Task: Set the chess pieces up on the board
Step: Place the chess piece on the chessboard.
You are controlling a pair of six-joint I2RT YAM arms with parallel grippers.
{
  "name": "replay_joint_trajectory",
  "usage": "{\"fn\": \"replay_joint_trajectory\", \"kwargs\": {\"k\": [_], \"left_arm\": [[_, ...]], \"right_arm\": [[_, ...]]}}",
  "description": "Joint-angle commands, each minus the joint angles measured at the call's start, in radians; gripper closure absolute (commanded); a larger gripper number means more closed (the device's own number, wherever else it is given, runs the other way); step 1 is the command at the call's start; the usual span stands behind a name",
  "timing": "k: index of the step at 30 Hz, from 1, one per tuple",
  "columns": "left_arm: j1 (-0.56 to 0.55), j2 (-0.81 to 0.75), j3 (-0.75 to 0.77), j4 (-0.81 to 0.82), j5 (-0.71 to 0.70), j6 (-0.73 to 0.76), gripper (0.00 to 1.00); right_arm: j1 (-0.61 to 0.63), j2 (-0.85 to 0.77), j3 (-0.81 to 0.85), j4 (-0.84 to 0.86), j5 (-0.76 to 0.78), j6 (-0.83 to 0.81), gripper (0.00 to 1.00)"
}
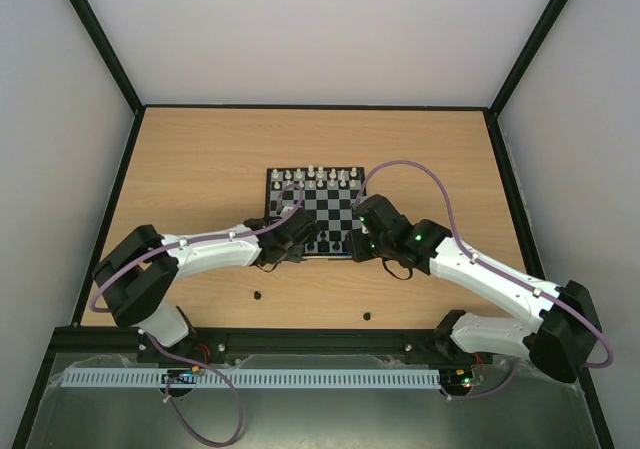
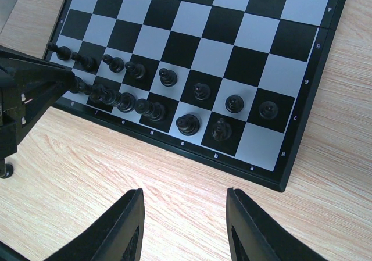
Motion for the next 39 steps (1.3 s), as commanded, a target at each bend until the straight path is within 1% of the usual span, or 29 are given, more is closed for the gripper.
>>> {"fn": "replay_joint_trajectory", "kwargs": {"k": [1,4,10,16,18,20,24,27,28,33,36,37,39], "left_arm": [[0.007,0.016,0.022,0.011,0.000,0.014,0.88],[0.008,0.016,0.020,0.010,0.000,0.015,0.86],[0.009,0.013,0.019,0.010,0.008,0.014,0.79],[0.009,-0.044,0.023,-0.001,0.015,0.011,0.76],[0.009,-0.075,0.024,-0.009,0.015,0.010,0.73],[0.009,-0.111,0.021,-0.018,0.012,0.010,0.70],[0.007,-0.198,-0.001,-0.025,0.003,0.007,0.58],[0.004,-0.280,-0.039,-0.008,0.001,0.009,0.49],[0.004,-0.310,-0.055,0.000,0.000,0.009,0.47],[0.002,-0.449,-0.130,0.033,0.010,0.012,0.25],[0.003,-0.509,-0.158,0.038,0.014,0.017,0.18],[0.003,-0.525,-0.167,0.039,0.016,0.019,0.15],[0.003,-0.554,-0.185,0.055,0.030,0.021,0.09]], "right_arm": [[-0.001,-0.011,-0.014,-0.018,0.001,-0.006,0.61],[-0.001,-0.009,-0.014,-0.017,0.000,-0.006,0.61],[-0.001,-0.006,-0.016,-0.016,-0.004,-0.008,0.61],[-0.001,-0.005,-0.014,-0.018,0.001,-0.007,0.60],[-0.002,-0.004,-0.014,-0.018,0.003,-0.006,0.60],[-0.001,-0.002,-0.014,-0.019,0.006,-0.006,0.57],[-0.002,-0.003,-0.015,-0.019,0.010,-0.003,0.51],[-0.002,-0.007,-0.016,-0.019,0.008,-0.003,0.43],[-0.002,-0.008,-0.014,-0.018,0.009,-0.003,0.39],[-0.002,-0.004,-0.006,-0.026,0.020,0.001,0.13],[-0.001,0.004,0.011,-0.042,-0.001,0.008,0.07],[-0.002,0.006,0.015,-0.050,-0.006,0.013,0.01],[-0.001,0.004,0.022,-0.067,-0.012,0.026,0.01]]}}
